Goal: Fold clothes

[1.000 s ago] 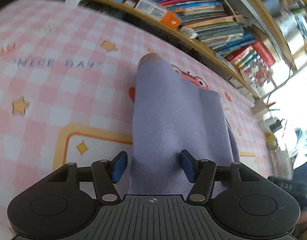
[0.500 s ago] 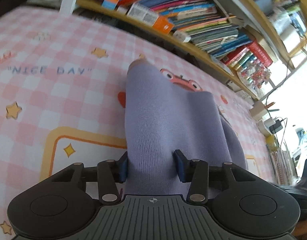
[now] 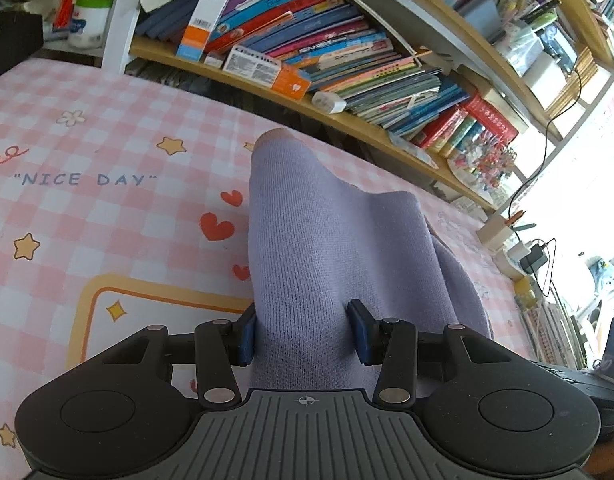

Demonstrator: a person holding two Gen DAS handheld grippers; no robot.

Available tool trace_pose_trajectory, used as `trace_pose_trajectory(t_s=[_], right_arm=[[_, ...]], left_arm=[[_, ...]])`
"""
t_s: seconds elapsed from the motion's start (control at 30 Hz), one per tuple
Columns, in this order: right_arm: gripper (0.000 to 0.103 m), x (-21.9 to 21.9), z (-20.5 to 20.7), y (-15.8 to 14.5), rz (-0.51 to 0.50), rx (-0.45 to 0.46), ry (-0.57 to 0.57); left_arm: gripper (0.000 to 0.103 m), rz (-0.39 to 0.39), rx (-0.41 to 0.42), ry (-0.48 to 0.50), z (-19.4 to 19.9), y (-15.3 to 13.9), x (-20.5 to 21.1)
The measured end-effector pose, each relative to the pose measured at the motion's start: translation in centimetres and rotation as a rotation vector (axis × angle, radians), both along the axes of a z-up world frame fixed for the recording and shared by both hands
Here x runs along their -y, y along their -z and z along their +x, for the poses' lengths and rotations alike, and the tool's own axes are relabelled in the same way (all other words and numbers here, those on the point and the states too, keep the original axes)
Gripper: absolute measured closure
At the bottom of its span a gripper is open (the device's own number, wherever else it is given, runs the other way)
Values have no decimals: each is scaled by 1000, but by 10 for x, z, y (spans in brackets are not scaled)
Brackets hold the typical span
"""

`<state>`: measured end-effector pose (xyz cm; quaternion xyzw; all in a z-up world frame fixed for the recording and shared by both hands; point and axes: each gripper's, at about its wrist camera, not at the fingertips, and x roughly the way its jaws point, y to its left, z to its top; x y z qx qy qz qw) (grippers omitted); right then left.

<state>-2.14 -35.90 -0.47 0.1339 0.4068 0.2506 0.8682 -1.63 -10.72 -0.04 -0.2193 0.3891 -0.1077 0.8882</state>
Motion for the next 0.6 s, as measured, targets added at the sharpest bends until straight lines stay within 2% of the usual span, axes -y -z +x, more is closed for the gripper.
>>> trace_pose_trajectory(t_s=[0.6], right_arm=[[69, 45, -11, -9, 50, 48, -37]], left_arm=[[59, 47, 49, -60, -21, -19, 46]])
